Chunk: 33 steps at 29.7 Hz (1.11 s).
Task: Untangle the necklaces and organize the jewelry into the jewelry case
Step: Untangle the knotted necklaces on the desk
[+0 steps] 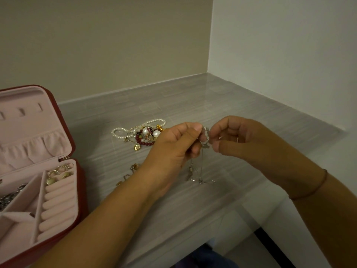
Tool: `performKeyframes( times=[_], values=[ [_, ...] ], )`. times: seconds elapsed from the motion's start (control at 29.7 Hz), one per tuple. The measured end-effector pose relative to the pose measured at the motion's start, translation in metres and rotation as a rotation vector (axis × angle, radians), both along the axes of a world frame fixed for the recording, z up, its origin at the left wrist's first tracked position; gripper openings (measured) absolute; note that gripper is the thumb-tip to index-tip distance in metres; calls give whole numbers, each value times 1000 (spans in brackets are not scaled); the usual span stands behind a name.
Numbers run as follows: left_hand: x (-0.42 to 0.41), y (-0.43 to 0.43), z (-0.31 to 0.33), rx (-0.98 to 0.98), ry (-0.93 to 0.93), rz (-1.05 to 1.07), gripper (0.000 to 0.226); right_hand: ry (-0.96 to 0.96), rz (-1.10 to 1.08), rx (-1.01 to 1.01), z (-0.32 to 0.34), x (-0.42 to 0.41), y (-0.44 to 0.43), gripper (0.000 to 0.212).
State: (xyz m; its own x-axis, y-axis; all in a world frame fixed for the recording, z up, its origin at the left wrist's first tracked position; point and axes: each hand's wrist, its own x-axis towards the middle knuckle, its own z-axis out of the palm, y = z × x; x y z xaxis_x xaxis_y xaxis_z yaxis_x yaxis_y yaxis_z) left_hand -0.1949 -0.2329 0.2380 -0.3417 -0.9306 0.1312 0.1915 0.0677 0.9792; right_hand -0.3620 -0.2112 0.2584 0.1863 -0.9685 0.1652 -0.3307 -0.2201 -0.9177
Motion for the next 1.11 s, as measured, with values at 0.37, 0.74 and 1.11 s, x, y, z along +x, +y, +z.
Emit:
performKeyframes(
  times=[0.37,0.74,1.11],
  values=[
    [-1,2,1,-128,-124,118,10,145,-157,-361,-2,8,-1,5],
    [1,1,-1,-137,-212,229,24,-118,-133,-169,-13,7,-4,3],
    [0,1,-1,-31,-172,131,9,-64,-156,-167,-14,7,-3,6]
  ],
)
